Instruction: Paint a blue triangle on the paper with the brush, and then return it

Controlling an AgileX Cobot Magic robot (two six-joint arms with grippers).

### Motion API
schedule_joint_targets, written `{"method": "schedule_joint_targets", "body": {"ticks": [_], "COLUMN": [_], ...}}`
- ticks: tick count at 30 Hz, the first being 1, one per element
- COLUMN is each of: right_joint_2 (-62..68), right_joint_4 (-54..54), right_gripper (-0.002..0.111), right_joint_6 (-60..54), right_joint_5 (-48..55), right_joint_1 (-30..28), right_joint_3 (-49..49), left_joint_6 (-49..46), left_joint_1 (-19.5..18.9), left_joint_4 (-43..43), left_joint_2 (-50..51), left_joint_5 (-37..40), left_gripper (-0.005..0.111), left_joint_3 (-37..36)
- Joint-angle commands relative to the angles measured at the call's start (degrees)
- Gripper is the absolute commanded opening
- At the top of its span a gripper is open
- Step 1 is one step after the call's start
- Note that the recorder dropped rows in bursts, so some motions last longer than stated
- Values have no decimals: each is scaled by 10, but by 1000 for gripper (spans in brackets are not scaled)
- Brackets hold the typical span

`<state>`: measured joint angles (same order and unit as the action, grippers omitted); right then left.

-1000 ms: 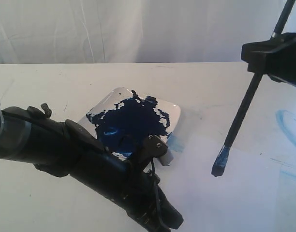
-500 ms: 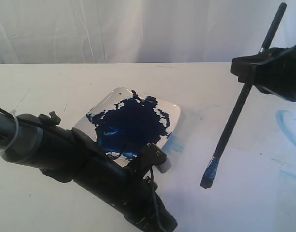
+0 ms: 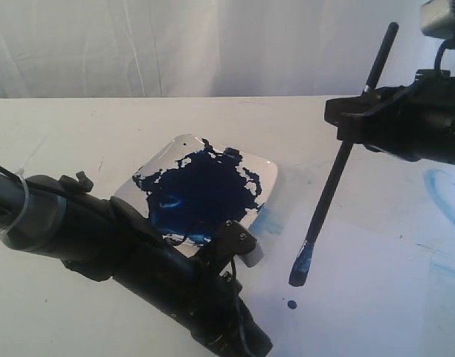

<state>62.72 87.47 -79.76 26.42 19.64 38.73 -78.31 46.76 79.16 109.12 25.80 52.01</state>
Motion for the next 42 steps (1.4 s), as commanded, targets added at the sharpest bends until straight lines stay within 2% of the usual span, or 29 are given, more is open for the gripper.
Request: {"method": "schedule_joint_targets", "body": {"ticks": [1, 7, 30, 32, 35, 38, 42], "right_joint_2": [22, 43, 82, 82, 82, 82, 82], "right_joint_4": [28, 70, 70, 70, 70, 70, 71], "right_gripper": [0, 0, 0, 0, 0, 0, 0], "right_joint_6": [-30, -85, -104, -104, -104, -115, -116], "right_joint_5": [19, 57, 79, 79, 79, 79, 77], "right_joint_1": [-4, -4, -4, -4, -4, -4, -4], "right_joint_3": [-2, -2, -2, -2, -2, -2, -2], "left_joint_6": [2, 2, 3, 10, 75, 111, 130], "left_joint_1": [5, 5, 5, 5, 5, 5, 5], "left_joint_4": [0, 0, -6, -22, -102, -145, -155], "left_joint_2": [-1, 0, 6, 3, -30, -54, -51], "left_joint_5": [7, 7, -21, -20, -21, -21, -8], "left_gripper": [0, 0, 0, 0, 0, 0, 0], "left_joint_3": [1, 1, 0, 0, 0, 0, -3]}}
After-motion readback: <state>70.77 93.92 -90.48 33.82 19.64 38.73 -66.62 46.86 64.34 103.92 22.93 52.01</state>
